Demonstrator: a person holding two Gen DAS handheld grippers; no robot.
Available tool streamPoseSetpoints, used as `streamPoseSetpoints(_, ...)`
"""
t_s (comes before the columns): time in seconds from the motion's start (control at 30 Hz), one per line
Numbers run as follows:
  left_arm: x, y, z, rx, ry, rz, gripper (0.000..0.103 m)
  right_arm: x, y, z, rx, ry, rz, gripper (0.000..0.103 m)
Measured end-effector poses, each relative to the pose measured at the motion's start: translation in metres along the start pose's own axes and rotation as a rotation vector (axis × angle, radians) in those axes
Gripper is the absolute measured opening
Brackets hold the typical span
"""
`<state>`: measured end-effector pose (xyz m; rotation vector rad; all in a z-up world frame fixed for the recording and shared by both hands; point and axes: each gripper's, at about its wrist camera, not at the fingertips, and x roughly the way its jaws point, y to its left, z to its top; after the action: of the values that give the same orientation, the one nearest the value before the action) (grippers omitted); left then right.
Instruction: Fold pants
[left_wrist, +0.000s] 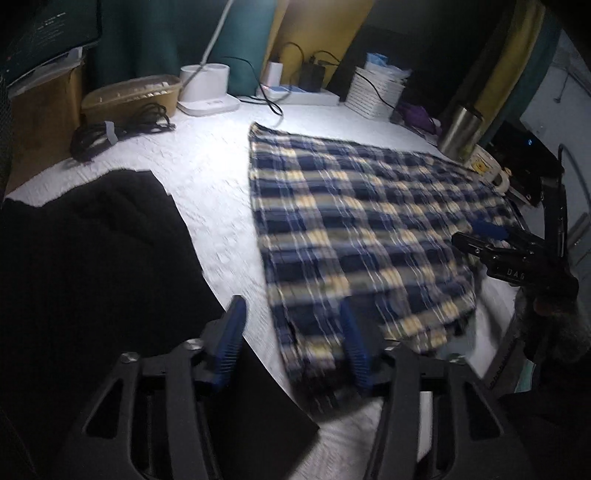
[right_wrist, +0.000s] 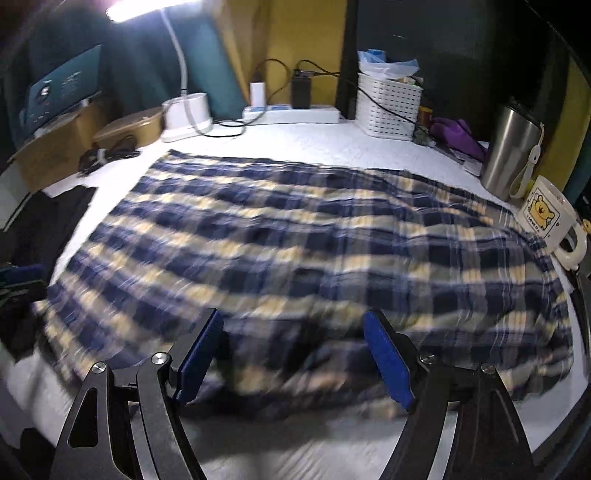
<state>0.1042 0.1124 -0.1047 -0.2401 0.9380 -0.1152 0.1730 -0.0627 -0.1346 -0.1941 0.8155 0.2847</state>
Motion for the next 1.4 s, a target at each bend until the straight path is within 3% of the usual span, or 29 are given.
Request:
streamPoseSetpoints(0.1,0.003,-0.006,-0.008,0.019,0.003,-0.013,0.041,-0.007,0.012,-0.008,-0.011,-0.008,0.031,0.080)
streamPoseSetpoints(0.2,0.006,-0.009,-0.014,0.026,0.005,-0.026,0.028,-0.006,0.026,-0.015,-0.024,-0.002,0.046,0.080)
streamPoseSetpoints(0.27,0.008,-0.011,-0.018,0.042,0.003,-0.010,0.008,-0.006,0.035,-0.019,-0.028,-0.001,0.056,0.080)
streamPoseSetpoints(0.37,0.003,-0.009,-0.022,0.044,-0.024,0.004,0.001,-0.006,0.046,-0.024,-0.056,0.006,0.056,0.080)
streamPoseSetpoints(0.53,-0.013,-0.012,-0.027,0.054,-0.063,-0.008,0.001,-0.009,0.053,-0.032,-0.072,0.010,0.047,0.080)
streamPoseSetpoints(0.83,-0.020,-0.011,-0.041,0.045,-0.051,-0.010,0.001,-0.019,0.059,-0.053,-0.047,-0.004,0.044,0.080)
streamPoseSetpoints(1.13,-0.012,-0.010,-0.048,0.061,-0.031,0.038,0.001,-0.023,0.059,-0.059,-0.028,-0.013,0.059,0.080)
streamPoseSetpoints(1.27,-0.017,-0.010,-0.046,0.063,-0.013,0.061,0.002,-0.030,0.055,-0.062,-0.012,-0.023,0.068,0.089)
streamPoseSetpoints(1.4,-0.029,-0.009,-0.037,0.046,-0.033,0.107,0.002,-0.036,0.042,-0.065,0.021,-0.035,0.068,0.091)
